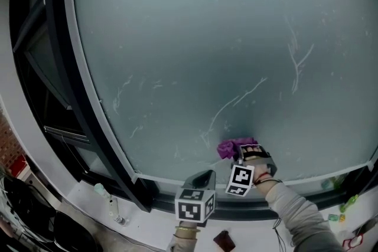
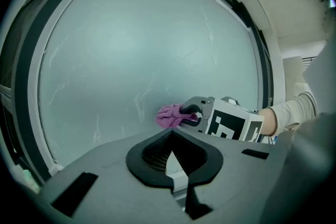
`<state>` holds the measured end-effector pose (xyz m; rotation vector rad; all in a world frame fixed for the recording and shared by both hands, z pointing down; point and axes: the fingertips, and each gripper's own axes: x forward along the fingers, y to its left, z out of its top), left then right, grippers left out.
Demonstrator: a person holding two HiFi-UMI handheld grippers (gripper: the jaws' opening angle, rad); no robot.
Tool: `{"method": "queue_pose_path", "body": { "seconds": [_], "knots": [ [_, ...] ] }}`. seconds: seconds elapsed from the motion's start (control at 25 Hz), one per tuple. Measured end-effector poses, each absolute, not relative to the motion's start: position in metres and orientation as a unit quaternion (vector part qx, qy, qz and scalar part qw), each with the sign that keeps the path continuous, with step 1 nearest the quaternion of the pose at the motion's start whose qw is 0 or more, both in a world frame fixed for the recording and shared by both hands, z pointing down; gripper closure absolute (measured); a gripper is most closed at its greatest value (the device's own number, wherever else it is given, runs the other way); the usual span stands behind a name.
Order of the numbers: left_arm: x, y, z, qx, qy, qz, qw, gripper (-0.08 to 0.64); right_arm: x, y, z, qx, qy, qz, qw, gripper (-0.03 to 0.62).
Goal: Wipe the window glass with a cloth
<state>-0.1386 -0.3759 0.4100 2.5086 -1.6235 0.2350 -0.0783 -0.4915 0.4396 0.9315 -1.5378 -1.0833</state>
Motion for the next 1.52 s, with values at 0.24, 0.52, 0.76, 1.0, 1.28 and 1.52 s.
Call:
{"method": "queue_pose_path", "body": {
  "seconds": [0.24,0.52,0.76,1.0,1.28,1.52],
  "knots": [
    [-0.139,-0.374,0.41,0.837,-0.537,0.077,0.07,0.555,-0.08,-0.49,0.438,0.386,-0.639,-0.444,0.496,0.531],
    [-0.142,-0.376,0.406,0.84,-0.533,0.073,0.069,0.555,-0.084,-0.476,0.413,0.401,-0.649,-0.454,0.461,0.531],
    [-0.142,-0.381,0.395,0.847,-0.524,0.068,0.059,0.555,-0.082,-0.463,0.384,0.418,-0.647,-0.462,0.439,0.531],
    [-0.139,-0.39,0.393,0.858,-0.506,0.069,0.051,0.555,-0.072,-0.455,0.355,0.443,-0.629,-0.477,0.425,0.531],
    [-0.123,-0.402,0.384,0.874,-0.48,0.068,0.042,0.555,-0.05,-0.452,0.31,0.472,-0.601,-0.491,0.417,0.531],
    [-0.096,-0.412,0.373,0.885,-0.458,0.069,0.039,0.555,-0.018,-0.452,0.237,0.505,-0.562,-0.516,0.404,0.531]
  ]
}}
